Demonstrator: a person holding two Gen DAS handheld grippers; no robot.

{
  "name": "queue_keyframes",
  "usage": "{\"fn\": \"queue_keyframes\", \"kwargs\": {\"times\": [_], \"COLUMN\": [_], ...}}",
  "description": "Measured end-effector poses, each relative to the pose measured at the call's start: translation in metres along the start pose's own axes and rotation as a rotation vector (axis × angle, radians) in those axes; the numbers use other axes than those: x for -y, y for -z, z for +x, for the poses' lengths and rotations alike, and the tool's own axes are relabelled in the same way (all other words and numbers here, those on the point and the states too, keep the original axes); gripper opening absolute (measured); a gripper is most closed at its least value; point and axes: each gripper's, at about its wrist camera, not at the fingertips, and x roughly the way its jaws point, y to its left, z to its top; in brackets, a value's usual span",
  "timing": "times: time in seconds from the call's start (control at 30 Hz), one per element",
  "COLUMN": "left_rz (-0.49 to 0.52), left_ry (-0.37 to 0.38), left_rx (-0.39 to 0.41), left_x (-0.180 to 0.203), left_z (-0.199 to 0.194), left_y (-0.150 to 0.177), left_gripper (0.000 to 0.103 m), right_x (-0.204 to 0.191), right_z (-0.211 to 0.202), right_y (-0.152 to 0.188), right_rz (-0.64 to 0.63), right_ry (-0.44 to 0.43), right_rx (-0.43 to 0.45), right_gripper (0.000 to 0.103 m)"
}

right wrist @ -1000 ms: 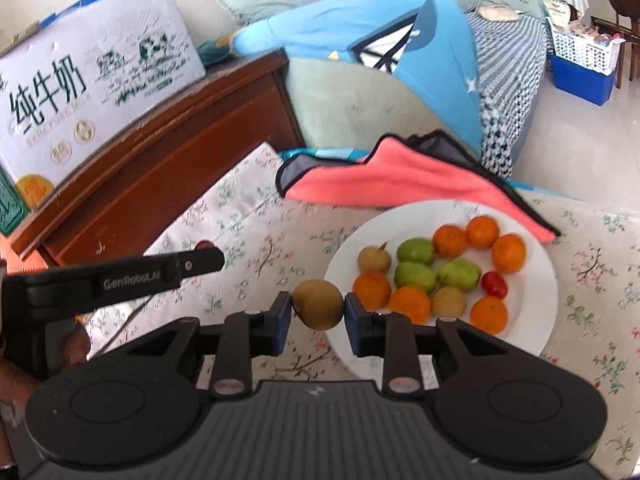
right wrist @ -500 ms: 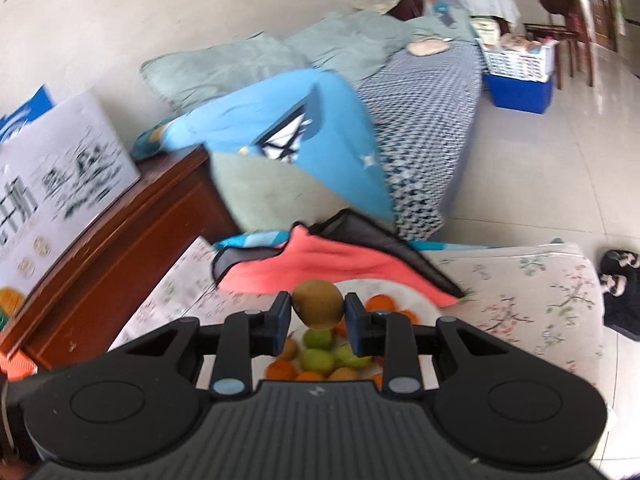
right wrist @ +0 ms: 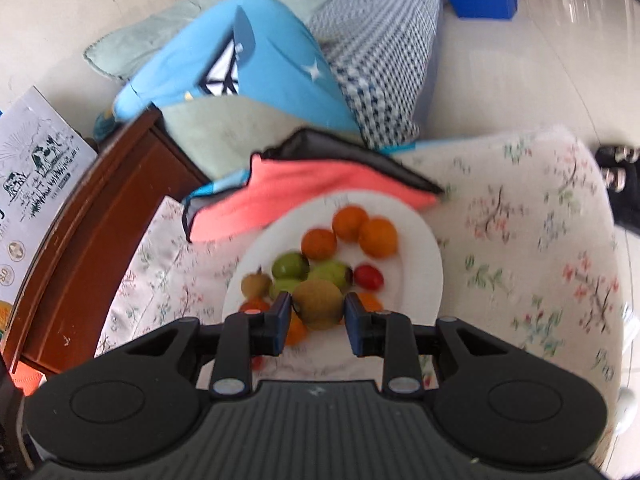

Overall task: Organize fruits
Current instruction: 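Carry the kiwi and tomato onto the white plate and open both tools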

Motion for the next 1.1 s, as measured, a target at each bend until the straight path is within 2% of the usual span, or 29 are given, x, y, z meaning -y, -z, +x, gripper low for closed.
{"fn": "queue_keyframes", "kwargs": {"times": [0.27,0.43,0.57,0.6,0.63,0.7,0.77,0.97,1.03,1.1], "left_rz": [-0.002,-0.011,-0.015,-0.016,-0.019,-0.026,-0.029,-0.038,-0.038,-0.033], "left_ry": [-0.017,-0.011,0.000,-0.003,-0.009,-0.025,-0.047,-0.067,-0.083,-0.095], "left_rx": [-0.036,-0.045,-0.031,-0.028,-0.024,-0.019,-0.007,-0.022,-0.041,-0.054], "left_x": [0.001,0.001,0.001,0.001,0.000,0.000,0.000,-0.001,0.000,0.001], "left_z": [0.011,0.013,0.011,0.010,0.010,0.007,0.004,0.000,0.000,-0.001], "left_y": [0.003,0.003,0.002,0.001,0.001,0.000,-0.002,-0.006,-0.007,-0.007], "left_gripper": [0.020,0.020,0.025,0.027,0.035,0.052,0.073,0.090,0.090,0.091], "right_x": [0.008,0.014,0.014,0.013,0.012,0.010,0.007,0.000,-0.002,-0.006], "right_z": [0.015,0.017,0.016,0.015,0.015,0.014,0.012,0.004,0.001,-0.003], "right_y": [0.008,0.009,0.008,0.007,0.007,0.006,0.004,0.000,-0.002,-0.003], "right_rz": [0.081,0.131,0.141,0.136,0.131,0.120,0.106,0.058,0.042,0.019], "right_ry": [-0.008,-0.007,-0.020,-0.019,-0.018,-0.016,-0.014,0.025,0.037,0.056], "right_rx": [-0.054,-0.057,-0.048,-0.046,-0.042,-0.034,-0.026,0.005,0.015,0.025], "right_gripper": [0.029,0.032,0.032,0.032,0.032,0.033,0.034,0.050,0.052,0.062]}}
